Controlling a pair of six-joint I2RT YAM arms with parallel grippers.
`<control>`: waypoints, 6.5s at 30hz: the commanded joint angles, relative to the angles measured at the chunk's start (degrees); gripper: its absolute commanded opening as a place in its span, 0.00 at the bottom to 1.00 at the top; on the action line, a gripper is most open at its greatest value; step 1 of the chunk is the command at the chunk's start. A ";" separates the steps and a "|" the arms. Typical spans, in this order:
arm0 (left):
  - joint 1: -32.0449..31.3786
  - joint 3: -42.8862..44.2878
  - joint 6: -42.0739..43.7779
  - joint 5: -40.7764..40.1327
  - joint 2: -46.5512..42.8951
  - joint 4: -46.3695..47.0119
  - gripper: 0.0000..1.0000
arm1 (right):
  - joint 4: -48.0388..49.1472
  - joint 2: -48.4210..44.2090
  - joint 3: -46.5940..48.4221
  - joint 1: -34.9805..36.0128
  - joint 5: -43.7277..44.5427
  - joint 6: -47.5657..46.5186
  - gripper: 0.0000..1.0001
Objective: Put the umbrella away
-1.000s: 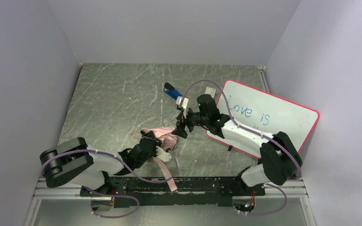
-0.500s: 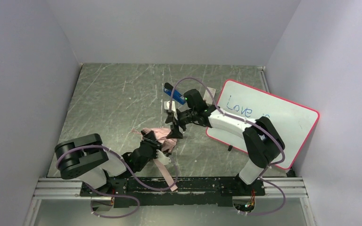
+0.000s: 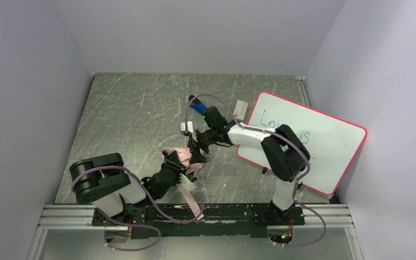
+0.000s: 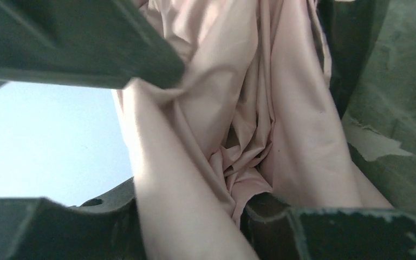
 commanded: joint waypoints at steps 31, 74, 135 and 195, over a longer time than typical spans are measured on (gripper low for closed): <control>11.52 5.02 -22.94 0.53 -36.11 -41.56 0.83 | 4.57 7.32 -0.21 2.00 17.94 4.47 0.05; 62.07 51.54 -11.35 87.46 -8.64 -110.13 0.88 | 20.32 -1.90 -17.89 18.15 42.03 -5.77 0.05; 41.42 44.61 -21.79 64.18 11.82 -94.15 0.05 | 33.87 -15.32 -25.97 20.77 46.41 1.64 0.58; 43.75 46.16 -30.85 53.54 10.61 -90.14 0.05 | 19.24 -2.60 -21.57 34.91 77.04 67.45 0.28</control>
